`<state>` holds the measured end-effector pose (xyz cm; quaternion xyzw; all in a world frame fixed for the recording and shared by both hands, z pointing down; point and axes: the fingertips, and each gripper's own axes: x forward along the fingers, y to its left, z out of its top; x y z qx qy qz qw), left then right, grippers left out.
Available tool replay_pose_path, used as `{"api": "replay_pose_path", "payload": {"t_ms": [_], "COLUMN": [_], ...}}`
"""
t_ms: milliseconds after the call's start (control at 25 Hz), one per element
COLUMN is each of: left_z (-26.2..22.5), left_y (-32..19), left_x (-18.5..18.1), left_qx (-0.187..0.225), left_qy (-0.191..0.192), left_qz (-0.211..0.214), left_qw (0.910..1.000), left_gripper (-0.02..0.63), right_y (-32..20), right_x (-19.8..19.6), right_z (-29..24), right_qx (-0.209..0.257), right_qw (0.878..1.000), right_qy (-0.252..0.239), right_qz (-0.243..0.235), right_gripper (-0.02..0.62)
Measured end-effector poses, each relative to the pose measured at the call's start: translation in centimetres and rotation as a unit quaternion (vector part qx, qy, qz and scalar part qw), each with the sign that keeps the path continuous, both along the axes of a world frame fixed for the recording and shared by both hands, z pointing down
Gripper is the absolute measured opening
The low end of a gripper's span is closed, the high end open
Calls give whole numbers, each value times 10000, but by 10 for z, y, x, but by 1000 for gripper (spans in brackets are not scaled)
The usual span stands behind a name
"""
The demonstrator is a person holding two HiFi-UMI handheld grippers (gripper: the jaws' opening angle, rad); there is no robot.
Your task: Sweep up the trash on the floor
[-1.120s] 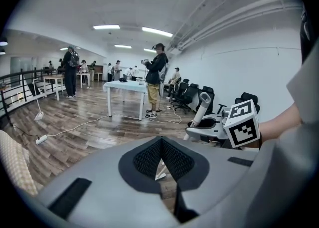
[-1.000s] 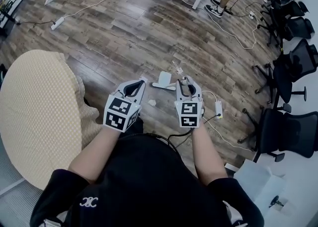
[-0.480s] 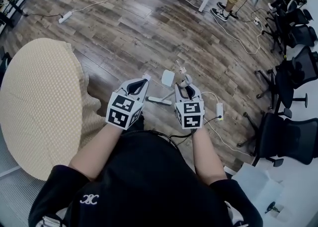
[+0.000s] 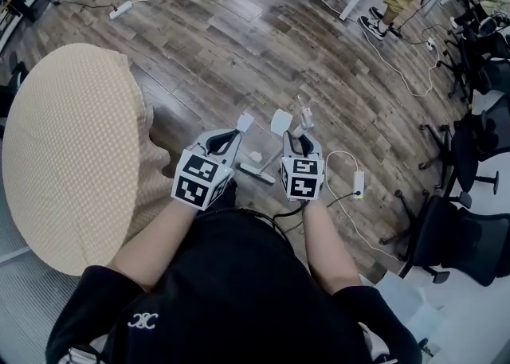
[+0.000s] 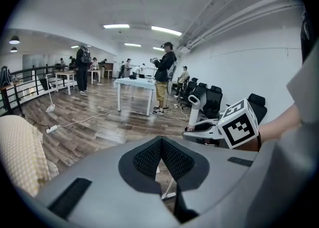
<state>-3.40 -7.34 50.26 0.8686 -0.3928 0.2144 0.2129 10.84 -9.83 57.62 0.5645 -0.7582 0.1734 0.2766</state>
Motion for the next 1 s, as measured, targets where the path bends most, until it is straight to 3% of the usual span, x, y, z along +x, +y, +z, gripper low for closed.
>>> {"api": "replay_pose_path", "payload": {"t_ms": [560, 800, 1000], "left_z": [23, 9, 10], "left_y": [-68, -115, -143], "left_x": [-13, -20, -41], "left_qx": [-320, -573, -399], "left_qy": [95, 778, 759], "left_qz": [197, 91, 106], "left_qw": [9992, 9953, 9963], "left_gripper": [-5, -5, -5], "right_y": [-120, -128, -131], "right_x": [35, 43, 27], "right_z": [-7, -22, -55], "right_qx": [370, 233, 301], "right_qw": [9921, 9860, 9874], "right_qy": [549, 648, 575], "right_qz": [1070, 1516, 1444], "right_gripper": [112, 112, 110]}}
